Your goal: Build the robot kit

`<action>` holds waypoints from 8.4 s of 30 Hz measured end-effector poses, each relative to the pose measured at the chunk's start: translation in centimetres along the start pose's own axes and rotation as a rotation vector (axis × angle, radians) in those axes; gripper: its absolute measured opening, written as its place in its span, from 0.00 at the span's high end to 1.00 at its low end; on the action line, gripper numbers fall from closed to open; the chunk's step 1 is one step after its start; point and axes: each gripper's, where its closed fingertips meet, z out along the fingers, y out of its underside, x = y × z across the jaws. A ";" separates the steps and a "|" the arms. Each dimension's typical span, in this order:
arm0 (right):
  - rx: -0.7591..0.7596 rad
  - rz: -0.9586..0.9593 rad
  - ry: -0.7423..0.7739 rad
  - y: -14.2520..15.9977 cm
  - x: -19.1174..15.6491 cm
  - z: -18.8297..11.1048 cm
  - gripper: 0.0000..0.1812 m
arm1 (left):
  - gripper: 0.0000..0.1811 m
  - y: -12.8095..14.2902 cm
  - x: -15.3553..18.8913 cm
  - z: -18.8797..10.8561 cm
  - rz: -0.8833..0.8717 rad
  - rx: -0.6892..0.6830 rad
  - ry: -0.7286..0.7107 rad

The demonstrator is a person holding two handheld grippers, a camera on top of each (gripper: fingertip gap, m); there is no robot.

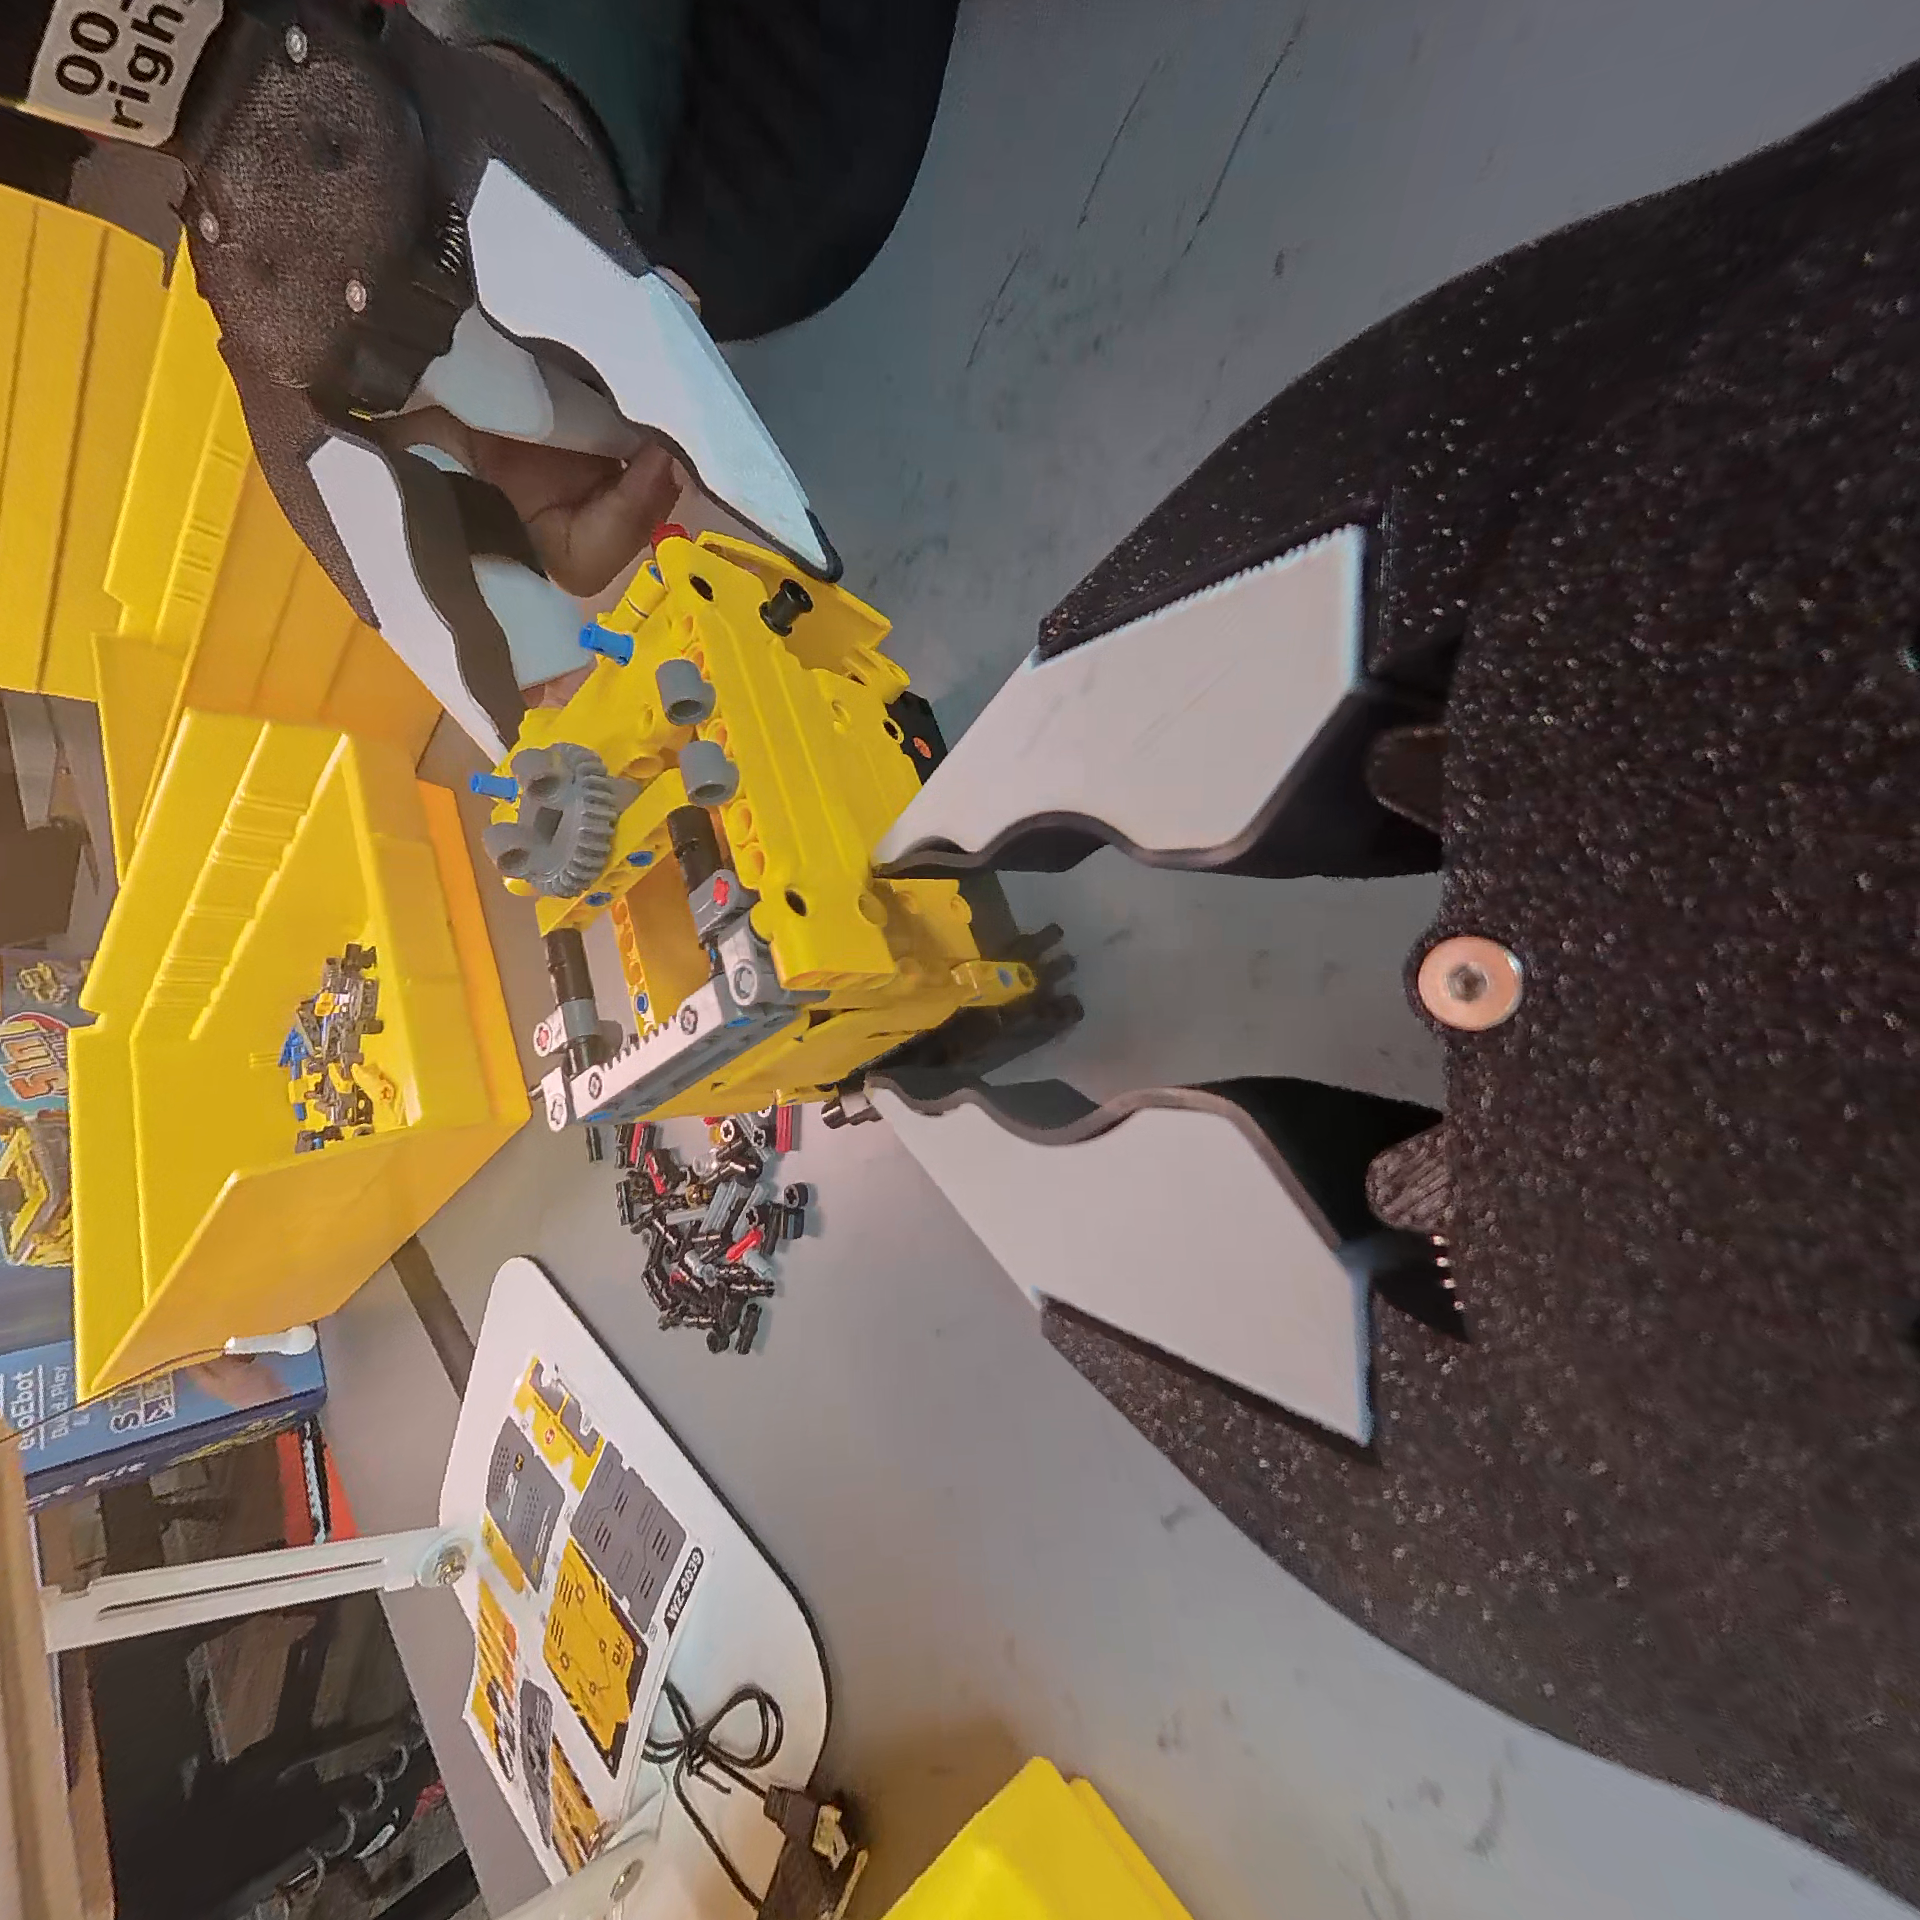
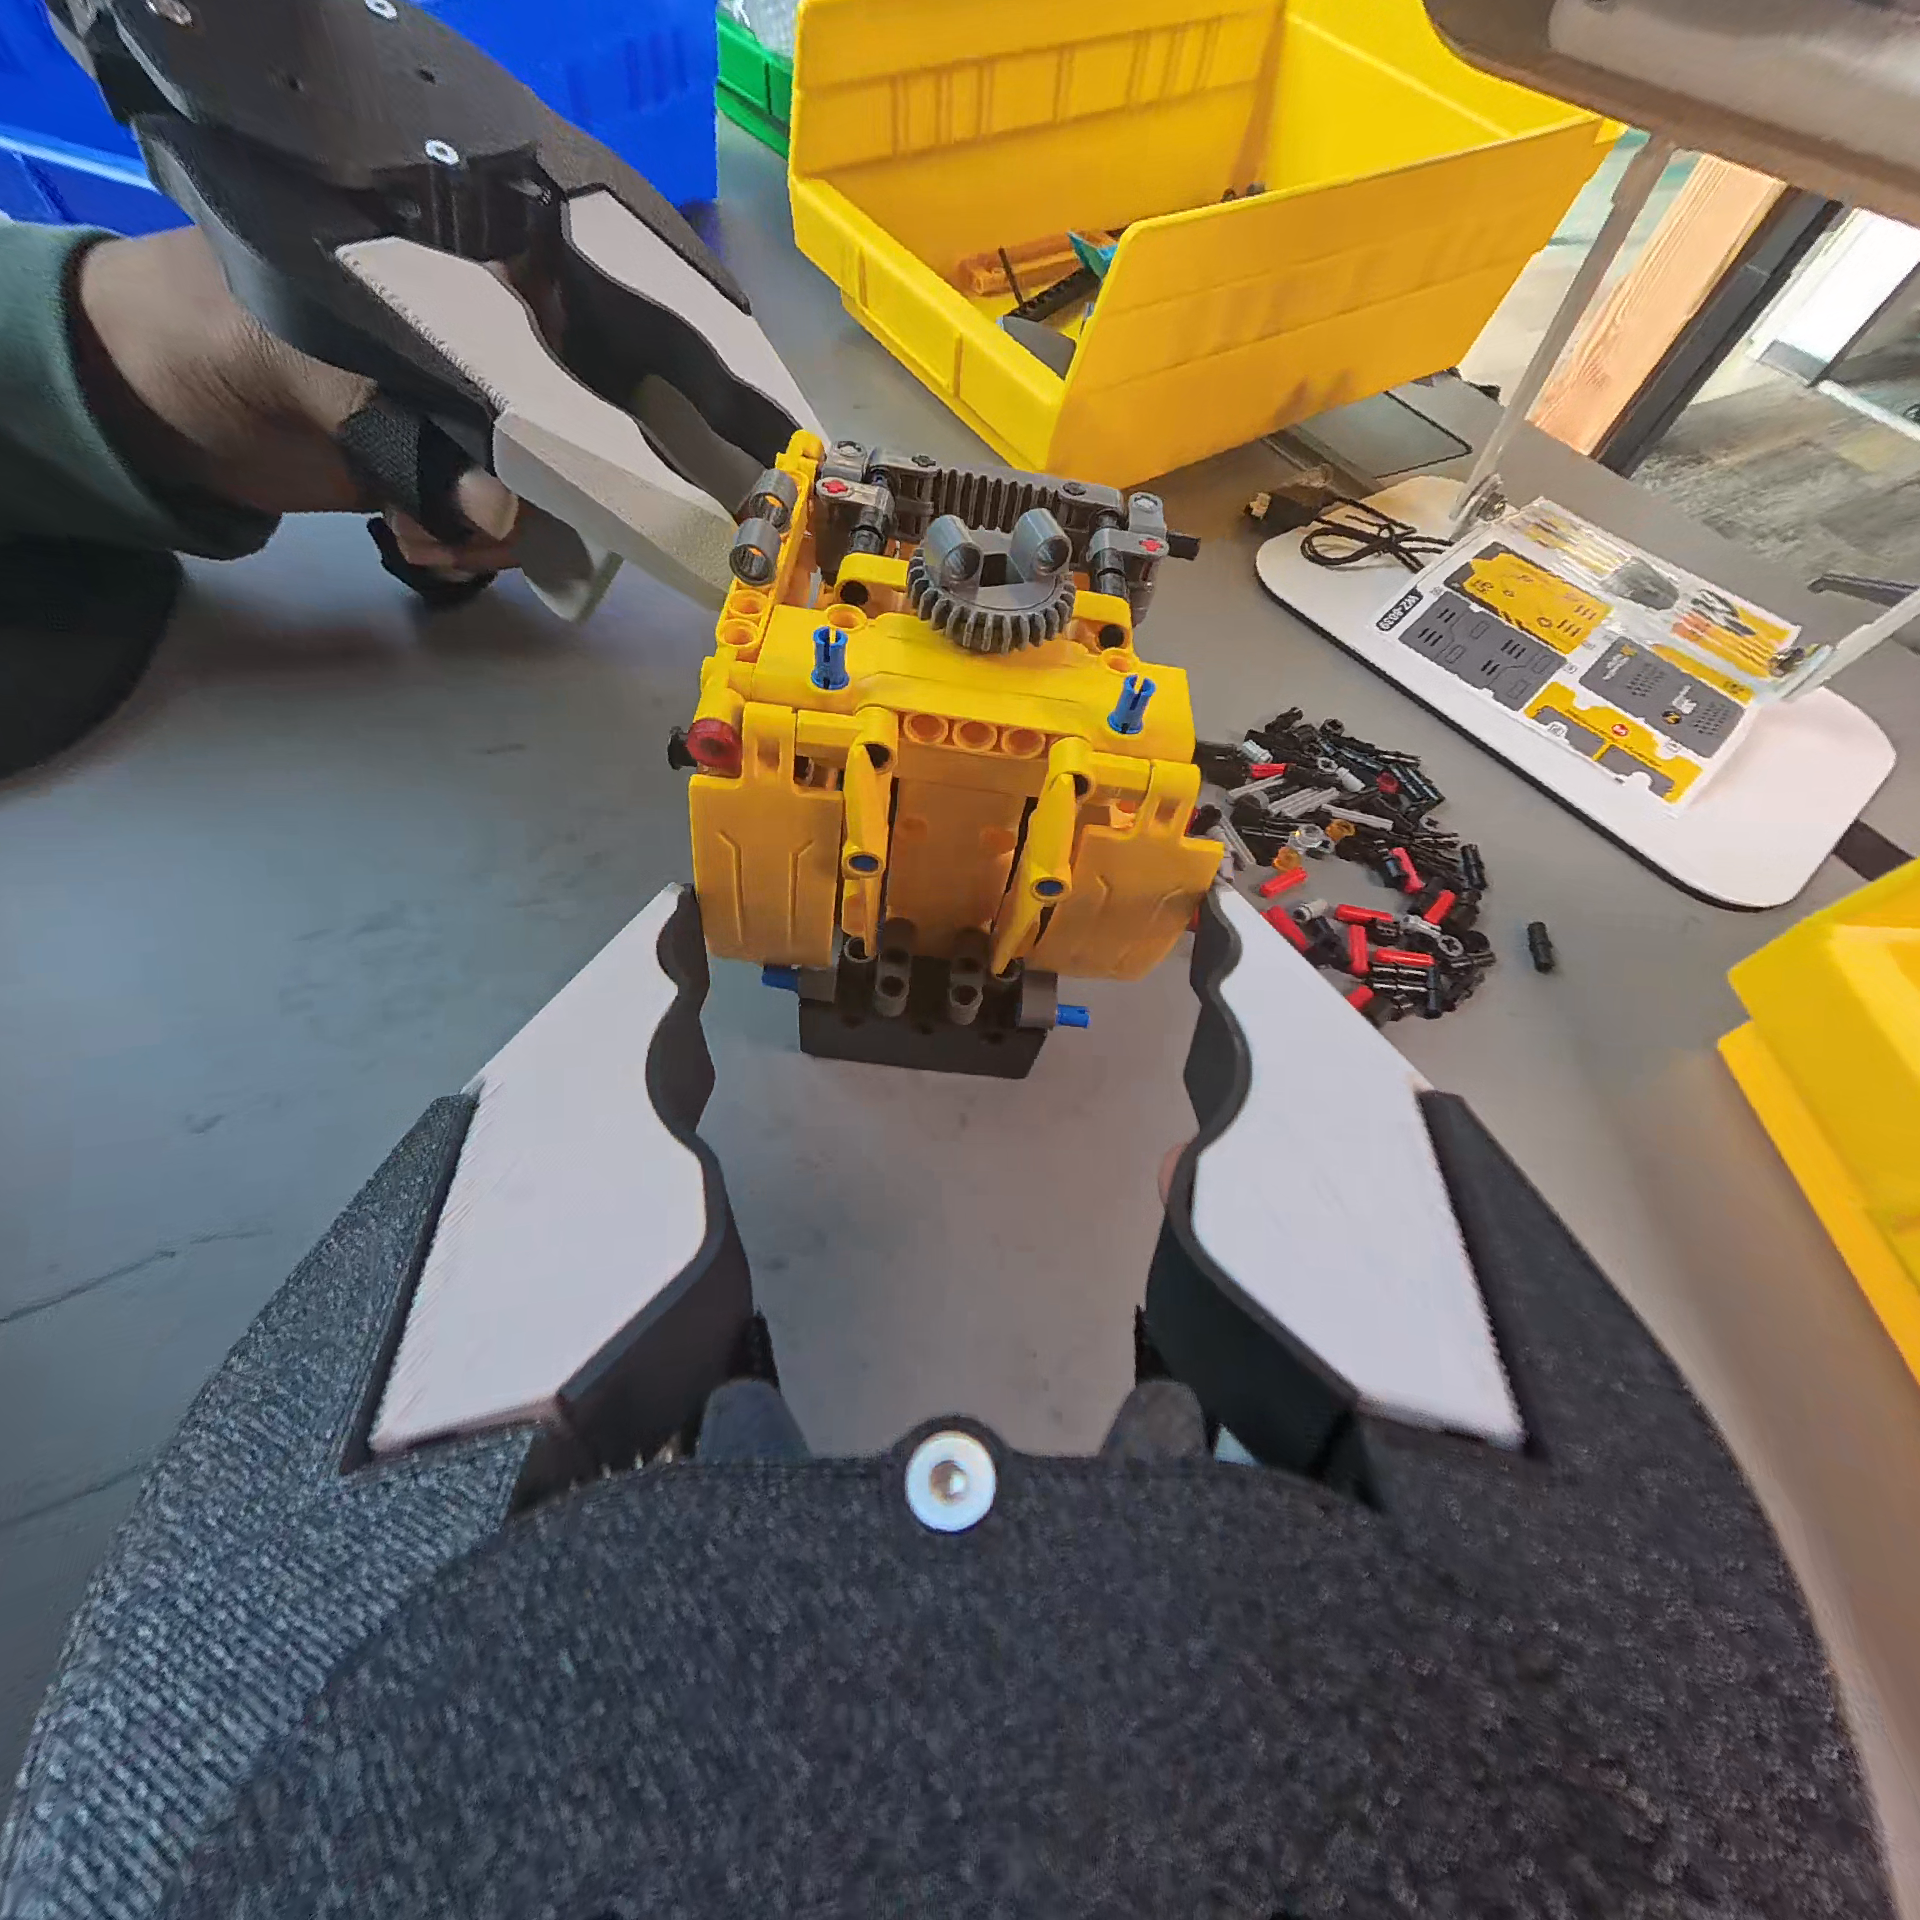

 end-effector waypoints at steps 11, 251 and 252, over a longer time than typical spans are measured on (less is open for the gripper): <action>0.063 -0.088 0.000 -0.7 -1.1 -0.6 0.66 | 0.81 0.1 -0.7 -1.1 0.042 0.013 -0.082; 0.180 0.004 0.111 0.1 5.9 -2.7 0.82 | 0.97 -3.5 -29.9 -11.2 0.280 -0.805 -0.159; 0.191 0.006 0.117 -0.2 5.9 -2.8 0.82 | 0.97 -6.0 -28.4 -11.0 0.243 -0.673 -0.159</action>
